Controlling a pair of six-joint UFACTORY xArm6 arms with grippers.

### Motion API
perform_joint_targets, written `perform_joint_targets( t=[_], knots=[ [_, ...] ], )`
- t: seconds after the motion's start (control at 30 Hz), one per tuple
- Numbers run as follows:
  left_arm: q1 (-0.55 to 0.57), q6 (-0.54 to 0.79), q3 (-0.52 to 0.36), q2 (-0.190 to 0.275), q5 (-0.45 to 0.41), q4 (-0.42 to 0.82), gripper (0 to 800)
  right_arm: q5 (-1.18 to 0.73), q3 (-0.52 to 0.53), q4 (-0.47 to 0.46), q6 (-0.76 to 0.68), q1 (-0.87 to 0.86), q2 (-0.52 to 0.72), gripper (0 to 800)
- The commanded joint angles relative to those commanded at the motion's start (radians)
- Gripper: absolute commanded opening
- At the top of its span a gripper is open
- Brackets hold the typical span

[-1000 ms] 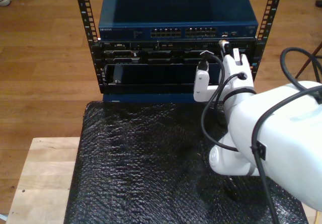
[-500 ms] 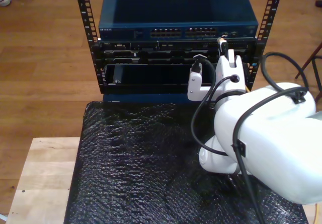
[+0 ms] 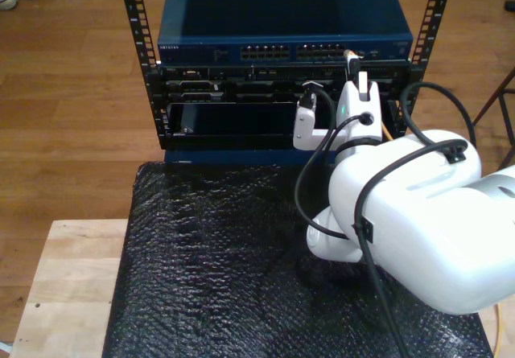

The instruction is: Grab the cable and plug it in

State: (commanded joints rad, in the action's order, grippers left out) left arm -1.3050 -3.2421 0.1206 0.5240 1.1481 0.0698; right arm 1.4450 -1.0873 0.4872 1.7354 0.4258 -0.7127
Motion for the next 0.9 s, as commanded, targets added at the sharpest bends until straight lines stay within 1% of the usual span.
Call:
perform_joint_targets(
  t=[0.67,0.9],
  knots=[
    [0.000,0.000,0.000,0.000,0.000,0.000,800,-0.029,-0.020,0.003,-0.008,0.000,-0.017,0],
    [0.000,0.000,0.000,-0.002,0.000,0.000,800,-0.044,-0.046,0.002,-0.009,0.000,-0.028,0]
  ],
)
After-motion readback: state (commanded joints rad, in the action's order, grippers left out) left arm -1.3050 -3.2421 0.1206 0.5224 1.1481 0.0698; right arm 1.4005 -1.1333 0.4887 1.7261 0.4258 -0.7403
